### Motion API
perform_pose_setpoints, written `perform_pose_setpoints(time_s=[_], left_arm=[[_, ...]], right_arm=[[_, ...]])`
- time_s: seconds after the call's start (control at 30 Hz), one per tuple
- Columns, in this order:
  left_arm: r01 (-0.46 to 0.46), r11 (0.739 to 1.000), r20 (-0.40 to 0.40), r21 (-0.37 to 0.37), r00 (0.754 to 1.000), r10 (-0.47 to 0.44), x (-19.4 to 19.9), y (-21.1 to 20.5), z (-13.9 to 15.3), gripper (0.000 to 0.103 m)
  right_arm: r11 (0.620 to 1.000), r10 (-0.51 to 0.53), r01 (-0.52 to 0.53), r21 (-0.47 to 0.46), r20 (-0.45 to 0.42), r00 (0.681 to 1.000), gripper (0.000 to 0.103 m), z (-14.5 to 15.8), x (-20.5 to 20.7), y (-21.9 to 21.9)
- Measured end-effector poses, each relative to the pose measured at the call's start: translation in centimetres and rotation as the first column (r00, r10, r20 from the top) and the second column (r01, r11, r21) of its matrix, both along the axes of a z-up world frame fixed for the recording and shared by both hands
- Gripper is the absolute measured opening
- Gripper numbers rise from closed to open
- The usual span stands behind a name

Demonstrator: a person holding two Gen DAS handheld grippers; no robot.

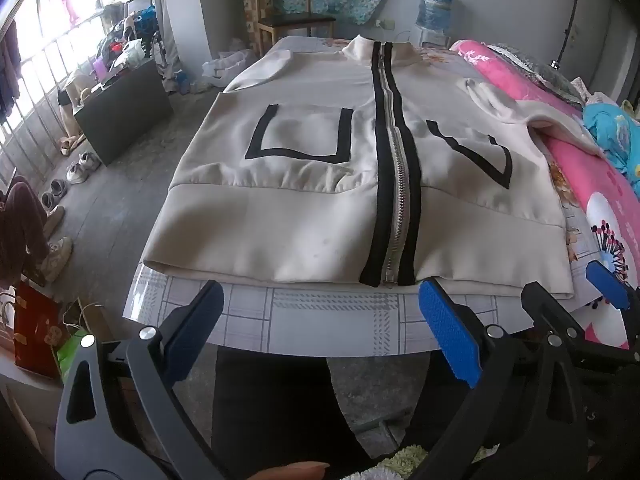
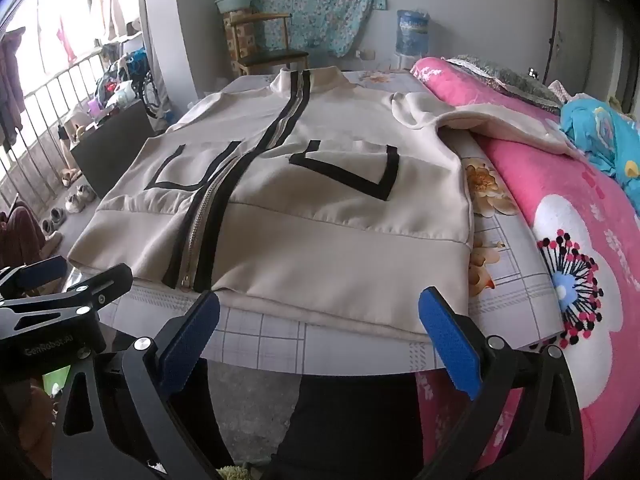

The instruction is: Fold large clothes

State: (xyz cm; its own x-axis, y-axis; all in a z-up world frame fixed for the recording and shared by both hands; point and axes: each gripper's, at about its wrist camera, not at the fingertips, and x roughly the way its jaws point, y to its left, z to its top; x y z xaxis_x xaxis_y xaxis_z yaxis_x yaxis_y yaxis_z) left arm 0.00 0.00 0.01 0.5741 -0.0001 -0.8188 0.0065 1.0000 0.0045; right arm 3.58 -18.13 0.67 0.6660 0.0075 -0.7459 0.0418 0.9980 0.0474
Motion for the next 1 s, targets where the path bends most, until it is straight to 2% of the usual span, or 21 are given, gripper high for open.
perform_pose_setpoints(time_s=[1.0], left_arm=[[0.0,1.0,0.008,-0.01,1.0,0.0,-0.02,0.01,0.05,0.095]], right_arm=[[1.0,-0.002,0.002,-0.009,0.008,1.0,0.097,0.63,-0.27,0.26]])
